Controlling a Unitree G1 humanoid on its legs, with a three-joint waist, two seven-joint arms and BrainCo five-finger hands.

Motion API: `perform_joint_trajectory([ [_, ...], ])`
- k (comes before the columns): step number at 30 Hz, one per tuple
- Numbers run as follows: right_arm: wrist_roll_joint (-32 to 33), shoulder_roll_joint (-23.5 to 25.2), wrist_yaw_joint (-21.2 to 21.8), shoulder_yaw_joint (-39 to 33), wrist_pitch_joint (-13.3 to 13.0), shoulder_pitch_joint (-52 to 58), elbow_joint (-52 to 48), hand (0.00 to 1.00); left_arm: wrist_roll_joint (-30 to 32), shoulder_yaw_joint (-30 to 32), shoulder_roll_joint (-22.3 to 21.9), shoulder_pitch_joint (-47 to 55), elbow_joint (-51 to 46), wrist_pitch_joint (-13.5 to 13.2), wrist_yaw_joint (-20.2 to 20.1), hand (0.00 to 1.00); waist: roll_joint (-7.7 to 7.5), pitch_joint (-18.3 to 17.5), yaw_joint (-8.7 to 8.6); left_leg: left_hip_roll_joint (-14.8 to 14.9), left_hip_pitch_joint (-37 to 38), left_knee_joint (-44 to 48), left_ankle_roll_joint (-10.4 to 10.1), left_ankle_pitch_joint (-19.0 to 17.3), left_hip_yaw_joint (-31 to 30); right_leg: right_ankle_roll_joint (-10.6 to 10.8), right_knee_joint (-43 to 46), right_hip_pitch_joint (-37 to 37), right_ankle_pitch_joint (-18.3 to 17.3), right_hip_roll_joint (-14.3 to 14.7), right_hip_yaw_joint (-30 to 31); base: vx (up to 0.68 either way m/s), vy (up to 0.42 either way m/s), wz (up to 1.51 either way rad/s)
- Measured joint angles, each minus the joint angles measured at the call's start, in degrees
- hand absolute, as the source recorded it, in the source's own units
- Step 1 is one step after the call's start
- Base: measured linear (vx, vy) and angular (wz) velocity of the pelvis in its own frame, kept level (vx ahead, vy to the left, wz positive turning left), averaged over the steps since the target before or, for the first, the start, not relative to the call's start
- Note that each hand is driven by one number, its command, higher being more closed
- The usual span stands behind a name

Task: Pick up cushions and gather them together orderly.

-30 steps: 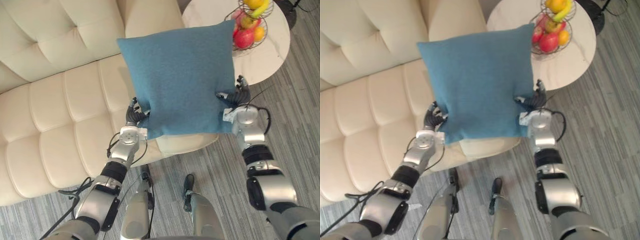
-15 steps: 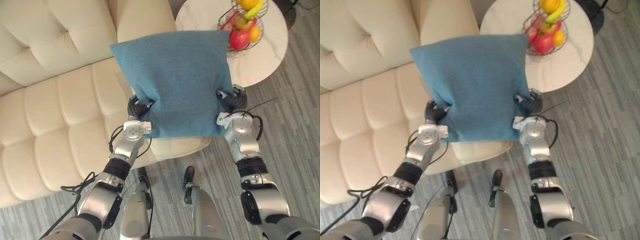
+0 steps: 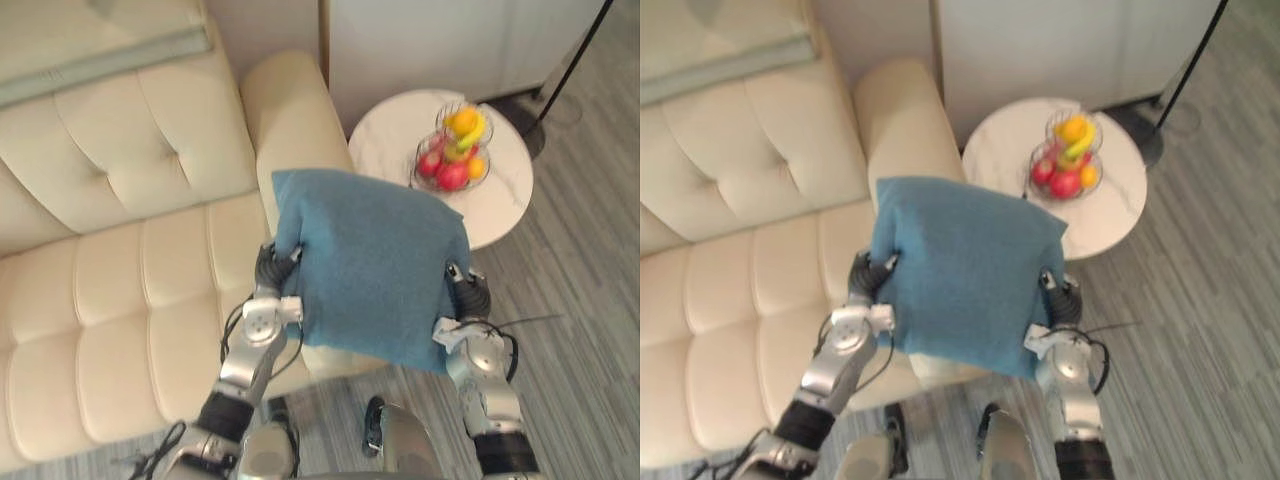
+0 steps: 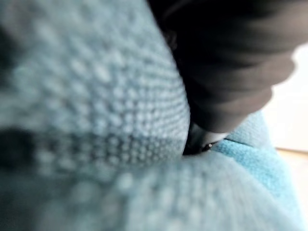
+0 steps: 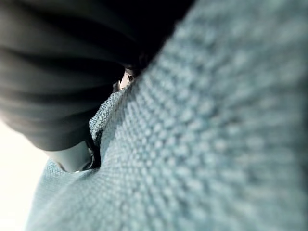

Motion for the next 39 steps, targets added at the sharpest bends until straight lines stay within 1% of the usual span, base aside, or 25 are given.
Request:
perform_joint_trajectory([
  [2, 0.0, -0.5, 0.4, 0.1, -0.4, 1.3, -0.3, 1.00, 0.0, 0.1, -1.5, 2.6, -1.9, 0.0, -0.9, 1.00, 0.83, -0.7, 0.00, 0.6, 1.8, 1.4, -0.4, -0.4, -0.1, -0.1, 0.2, 2.4, 0.0, 0.5, 0.0, 0.19, 0.014, -0.01],
  [3, 0.0, -0.7, 0.8, 0.2, -0.5, 2.2, -0.4, 1.00, 0.0, 0.3, -2.0, 3.8, -2.6, 0.0, -1.6, 1.00, 0.82, -0.8, 0.16, 0.8, 2.4, 2.3, -0.5, -0.8, -0.2, -0.1, 0.2, 3.9, -0.1, 0.3, 0.1, 0.13, 0.052, 0.00],
  [4, 0.0, -0.7, 1.3, 0.2, -0.6, 3.7, -0.7, 1.00, 0.1, 0.3, -2.4, 5.4, -3.6, 0.0, -2.4, 1.00, 0.98, -2.0, 0.45, 0.5, 2.8, 1.9, -0.3, -3.3, -0.3, -0.3, 0.3, 5.0, -0.2, 0.1, 0.2, 0.09, 0.089, -0.04],
  [5, 0.0, -0.7, 1.7, 0.2, -0.7, 4.4, -1.0, 1.00, 0.1, 0.3, -2.6, 6.6, -4.5, 0.0, -3.1, 1.00, 1.45, -2.8, 0.66, -0.2, 3.1, -1.0, 0.7, -3.3, -0.4, -0.2, 0.9, 5.1, -0.2, 0.2, 0.4, 0.06, 0.121, -0.14],
  [6, 0.0, -0.6, 2.1, 0.3, -0.8, 4.5, -1.2, 1.00, 0.1, 0.4, -2.6, 7.6, -5.3, -0.1, -3.4, 1.00, 2.07, -3.4, 0.85, -0.6, 4.0, -2.0, 1.4, -1.7, 0.5, 0.7, 1.9, 5.3, -0.9, 0.5, 0.5, 0.07, 0.132, -0.07],
  [7, 0.0, 0.1, 2.5, 0.4, -0.7, 5.3, -1.3, 1.00, 0.0, 0.7, -2.5, 8.8, -5.7, -0.1, -3.5, 1.00, 1.30, -4.1, 0.81, -1.7, 5.2, -1.6, 1.1, -1.9, -0.2, 1.8, 2.0, 6.8, -1.7, -0.4, 0.6, 0.05, 0.100, 0.01],
  [9, 0.0, 0.5, 3.7, 0.5, -0.7, 6.3, -1.3, 1.00, -0.1, 1.0, -2.5, 10.3, -5.7, -0.1, -4.0, 1.00, 0.61, -5.0, 1.08, -2.5, 6.6, -0.8, 1.6, -2.2, -0.5, 2.1, 1.6, 9.0, -1.9, -1.7, 0.4, 0.02, 0.091, 0.13],
  [12, -0.1, 0.6, 4.4, 0.5, -0.6, 6.9, -1.3, 1.00, -0.1, 1.0, -2.5, 11.7, -5.8, -0.1, -4.3, 1.00, 0.21, -7.3, 2.00, -3.9, 7.4, -0.5, 2.9, -3.1, -1.6, 2.7, -0.2, 11.3, -2.0, -2.8, 0.1, -0.02, 0.082, 0.18],
  [14, -0.1, 0.6, 4.4, 0.5, -0.6, 6.9, -1.2, 1.00, -0.1, 1.0, -2.5, 11.7, -5.8, -0.1, -4.4, 1.00, 0.22, -7.5, 2.20, -4.2, 7.7, -0.4, 3.3, -3.4, -2.3, 3.0, -0.5, 12.5, -1.9, -3.2, -0.8, -0.05, 0.034, 0.30],
  [16, -0.1, 0.6, 4.5, 0.5, -0.5, 7.0, 0.2, 1.00, -0.1, 1.0, -2.5, 12.7, -5.8, 0.0, -4.8, 1.00, 0.08, -7.5, 2.21, -4.0, 7.6, 3.2, 3.6, -5.5, -4.5, 3.2, -1.0, 15.5, -2.0, -3.2, -2.6, -0.08, 0.027, 0.41],
  [18, -0.1, 0.6, 4.5, 0.5, -0.5, 7.3, 0.7, 1.00, -0.1, 0.9, -2.5, 13.6, -5.8, 0.0, -5.2, 1.00, -0.01, -7.5, 2.23, -3.9, 6.6, 6.3, 3.5, -6.4, -5.5, 3.3, -0.9, 16.2, -2.1, -3.3, -3.1, -0.12, 0.008, 0.22],
  [20, -0.1, 0.4, 4.9, 0.5, -0.6, 7.2, 1.7, 1.00, -0.1, 0.9, -2.6, 14.1, -5.8, 0.0, -5.5, 1.00, 0.23, -7.8, 2.58, -3.6, 3.6, 10.1, 2.7, -8.3, -7.3, 4.4, 0.0, 14.7, -3.5, -3.3, -3.0, -0.18, 0.015, 0.18],
  [22, -0.1, 0.2, 4.9, 0.4, -0.6, 6.4, 4.4, 1.00, -0.2, 0.9, -2.6, 14.3, -5.9, 0.1, -5.7, 1.00, 1.39, -8.1, 2.44, -2.0, 0.7, 10.9, 3.3, -11.2, -7.8, 3.9, 4.1, 10.8, -4.9, -3.2, -3.5, -0.22, 0.059, 0.21],
  [23, -0.1, 0.3, 4.9, 0.4, -0.6, 6.3, 5.9, 1.00, -0.2, 0.8, -2.5, 14.4, -5.8, 0.3, -5.7, 1.00, 1.14, -8.1, 2.40, -2.2, -0.1, 9.1, 3.8, -11.8, -7.6, 3.8, 5.1, 9.6, -4.9, -3.7, -3.8, -0.22, 0.057, 0.29],
  [24, -0.1, 0.6, 4.9, 0.2, -0.2, 6.3, 7.5, 1.00, -0.3, 0.4, -2.0, 14.8, -5.5, 0.5, -5.7, 1.00, 0.46, -8.3, 2.10, -2.2, 0.4, 6.4, 4.9, -11.4, -4.7, 3.9, 3.9, 9.6, -3.5, -4.8, -4.9, -0.14, 0.023, 0.34],
  [26, -0.1, 0.5, 4.7, -1.3, 0.1, 6.3, 8.0, 1.00, -0.6, -1.1, -1.5, 14.5, -4.6, 0.5, -5.7, 1.00, -0.11, -8.5, 1.14, -1.9, -0.2, 6.5, 7.2, -10.5, -0.9, 4.2, 1.9, 9.9, -1.9, -6.8, -7.7, -0.06, 0.057, 0.60],
  [27, -0.1, 0.2, 4.6, -2.6, 0.1, 6.3, 8.3, 1.00, -1.0, -2.3, -1.5, 14.1, -3.7, 0.5, -5.7, 1.00, 0.46, -8.8, 0.63, -0.8, -1.6, 8.6, 8.4, -9.5, -0.1, 4.6, 2.4, 9.8, -1.5, -7.3, -9.1, -0.06, 0.113, 0.89],
  [28, -0.1, -0.4, 4.3, -4.1, 0.1, 6.2, 9.6, 1.00, -1.8, -4.0, -1.7, 13.5, -2.3, 0.5, -5.9, 1.00, 1.89, -9.7, 0.15, -0.4, -2.7, 8.4, 3.8, -7.6, -0.4, 5.2, 2.9, 10.0, -1.2, -7.6, -10.8, -0.05, 0.119, 0.76],
  [29, -0.1, -0.6, 4.1, -4.4, 0.1, 6.2, 10.4, 1.00, -1.9, -4.6, -1.7, 13.1, -1.6, 0.5, -5.9, 1.00, 1.71, -10.1, 0.00, -1.5, -2.7, 7.1, 1.9, -6.7, -1.3, 5.8, 2.6, 10.3, -0.8, -8.2, -11.4, -0.03, 0.108, 0.79],
  [30, -0.1, -0.6, 4.0, -4.3, 0.1, 6.2, 11.3, 1.00, -1.9, -4.8, -1.5, 13.0, -1.3, 0.5, -5.9, 1.00, 1.12, -10.6, -0.75, -3.4, -2.5, 4.1, 1.9, -5.4, -2.3, 6.4, 1.5, 10.7, 0.1, -9.4, -12.6, -0.06, 0.180, 0.85],
  [31, -0.1, -0.5, 3.7, -4.4, 0.1, 6.1, 11.8, 1.00, -1.9, -5.3, -0.9, 12.3, -1.0, 0.5, -5.9, 1.00, 0.77, -10.8, -1.47, -5.8, -1.4, -1.2, 2.8, -3.0, -3.7, 6.6, -0.4, 11.0, 2.3, -10.9, -14.1, -0.04, 0.184, 0.76],
  [34, -0.2, -0.3, 3.2, -4.5, 0.1, 5.5, 13.3, 1.00, -2.0, -6.2, 1.3, 10.3, 0.8, 0.4, -5.9, 1.00, 0.74, -10.5, -0.50, -8.2, -0.2, -5.8, 3.6, 0.3, -3.7, 7.2, -2.1, 11.1, 5.2, -12.3, -13.6, -0.05, 0.198, 0.31],
  [37, -0.2, 1.3, 2.6, -4.4, 0.1, 5.6, 14.3, 1.00, -2.0, -6.4, 2.1, 10.2, 1.6, 0.4, -5.9, 1.00, 0.38, -9.0, -0.67, -10.3, 0.4, -6.9, 5.1, 0.4, -4.4, 7.6, 0.2, 11.7, 6.1, -14.5, -12.8, -0.07, 0.142, 0.30],
  [38, -0.3, 1.5, 2.4, -4.4, 0.1, 6.1, 14.1, 1.00, -1.9, -6.4, 2.0, 10.2, 1.8, 0.4, -5.9, 1.00, 0.52, -8.4, -0.77, -10.3, 0.3, -6.4, 5.7, 0.0, -4.6, 6.5, 2.6, 10.8, 6.4, -14.6, -10.0, -0.05, 0.152, 0.35],
  [39, -0.3, 1.7, 2.4, -4.4, 0.1, 6.2, 14.0, 1.00, -1.9, -6.1, 2.1, 10.3, 1.8, 0.4, -5.9, 1.00, 0.72, -7.7, -0.75, -9.7, 0.4, -6.4, 6.1, -0.2, -4.4, 4.8, 6.7, 8.6, 4.4, -13.2, -3.5, -0.03, 0.098, 0.29],
])
